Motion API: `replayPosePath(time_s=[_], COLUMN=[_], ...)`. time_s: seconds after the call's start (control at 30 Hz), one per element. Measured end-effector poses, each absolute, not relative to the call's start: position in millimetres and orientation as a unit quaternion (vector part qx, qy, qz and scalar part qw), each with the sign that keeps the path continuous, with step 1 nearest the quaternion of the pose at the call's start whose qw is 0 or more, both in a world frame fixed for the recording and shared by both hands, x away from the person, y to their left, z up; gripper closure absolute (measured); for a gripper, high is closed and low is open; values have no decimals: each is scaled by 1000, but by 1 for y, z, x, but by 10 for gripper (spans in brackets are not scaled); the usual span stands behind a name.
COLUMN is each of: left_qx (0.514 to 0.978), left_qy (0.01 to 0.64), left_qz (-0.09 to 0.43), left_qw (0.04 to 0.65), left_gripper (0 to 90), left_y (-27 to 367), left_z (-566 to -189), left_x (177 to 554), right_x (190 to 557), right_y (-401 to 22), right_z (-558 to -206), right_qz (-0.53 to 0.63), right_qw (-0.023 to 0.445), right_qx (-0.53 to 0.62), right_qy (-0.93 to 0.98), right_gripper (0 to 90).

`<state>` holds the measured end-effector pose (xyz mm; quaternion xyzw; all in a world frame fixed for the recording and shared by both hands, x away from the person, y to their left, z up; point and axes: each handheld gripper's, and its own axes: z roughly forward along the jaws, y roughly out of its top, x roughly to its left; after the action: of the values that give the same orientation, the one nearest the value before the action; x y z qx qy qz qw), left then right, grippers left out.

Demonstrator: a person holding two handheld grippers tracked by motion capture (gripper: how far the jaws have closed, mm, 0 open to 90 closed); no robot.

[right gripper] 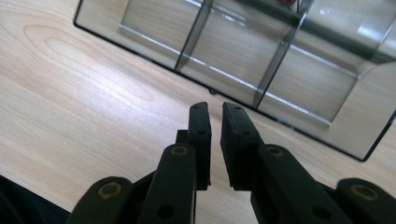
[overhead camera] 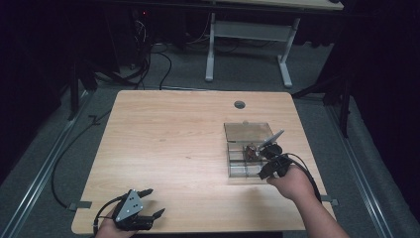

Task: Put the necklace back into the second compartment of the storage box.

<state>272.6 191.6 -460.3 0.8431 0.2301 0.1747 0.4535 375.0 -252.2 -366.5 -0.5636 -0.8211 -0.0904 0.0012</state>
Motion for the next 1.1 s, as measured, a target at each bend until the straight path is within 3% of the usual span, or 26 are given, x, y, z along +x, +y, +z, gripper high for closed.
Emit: replayPosePath(time_s=[0.5, 1.1], left_qx=[844, 844], left_qy=[231, 234], left_qz=[175, 176], left_qw=[452, 450], left_gripper=[246, 245], left_y=[192, 191], left_z=[-460, -460], left_x=[273, 273], right_x=[360, 330], right_y=[-255, -267], right_z=[-381, -402], right_qz=[-108, -232], right_qw=[-3, -64], right_qx=[-563, -559], right_qy=[-819, -794], right_gripper=[760, 682])
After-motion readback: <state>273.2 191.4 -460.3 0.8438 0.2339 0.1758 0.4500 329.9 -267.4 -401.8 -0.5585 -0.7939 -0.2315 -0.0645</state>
